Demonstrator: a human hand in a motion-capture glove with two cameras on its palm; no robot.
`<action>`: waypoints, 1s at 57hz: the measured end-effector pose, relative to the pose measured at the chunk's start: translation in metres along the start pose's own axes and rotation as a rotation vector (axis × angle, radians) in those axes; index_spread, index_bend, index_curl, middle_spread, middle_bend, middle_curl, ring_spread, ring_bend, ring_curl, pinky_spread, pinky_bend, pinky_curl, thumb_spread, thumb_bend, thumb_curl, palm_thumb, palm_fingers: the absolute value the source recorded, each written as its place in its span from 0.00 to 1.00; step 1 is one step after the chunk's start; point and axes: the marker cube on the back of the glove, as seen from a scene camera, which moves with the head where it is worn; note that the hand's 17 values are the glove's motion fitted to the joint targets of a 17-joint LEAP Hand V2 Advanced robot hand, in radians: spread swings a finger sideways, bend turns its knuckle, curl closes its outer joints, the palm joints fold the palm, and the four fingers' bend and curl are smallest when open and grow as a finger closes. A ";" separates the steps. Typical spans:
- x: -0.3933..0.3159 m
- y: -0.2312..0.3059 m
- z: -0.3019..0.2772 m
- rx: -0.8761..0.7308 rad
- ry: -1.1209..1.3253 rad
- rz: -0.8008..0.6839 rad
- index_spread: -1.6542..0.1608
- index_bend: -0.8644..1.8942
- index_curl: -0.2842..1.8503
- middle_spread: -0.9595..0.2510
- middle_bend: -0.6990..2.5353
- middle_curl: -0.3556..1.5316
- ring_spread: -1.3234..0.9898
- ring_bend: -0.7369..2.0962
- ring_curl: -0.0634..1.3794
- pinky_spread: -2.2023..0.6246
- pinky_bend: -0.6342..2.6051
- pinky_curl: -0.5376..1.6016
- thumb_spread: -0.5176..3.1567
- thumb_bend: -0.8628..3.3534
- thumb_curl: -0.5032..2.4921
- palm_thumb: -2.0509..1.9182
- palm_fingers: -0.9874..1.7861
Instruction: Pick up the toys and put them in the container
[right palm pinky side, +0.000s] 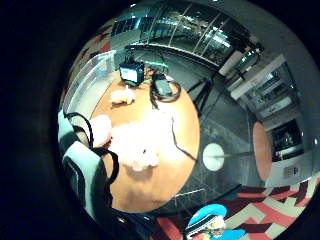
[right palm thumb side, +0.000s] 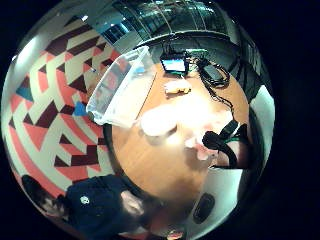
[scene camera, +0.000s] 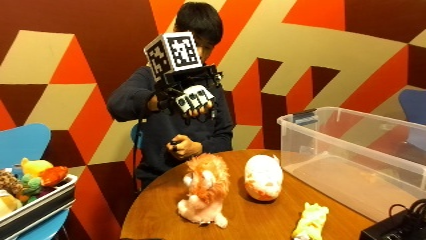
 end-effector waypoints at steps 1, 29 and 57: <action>-0.001 0.001 -0.001 0.005 -0.002 -0.001 0.83 0.92 0.62 0.54 0.77 0.76 0.31 0.90 0.75 0.49 0.65 0.72 0.49 0.27 0.47 0.70 0.63; 0.011 0.006 0.027 -0.224 0.005 0.002 0.78 0.50 0.43 0.71 0.38 0.51 0.47 0.55 0.47 0.70 0.57 0.61 0.52 0.20 0.35 0.54 0.18; 0.024 0.028 0.152 -0.530 0.084 0.049 0.72 0.40 0.34 0.81 0.24 0.32 0.58 0.42 0.34 0.78 0.54 0.50 0.48 0.24 0.33 0.63 0.40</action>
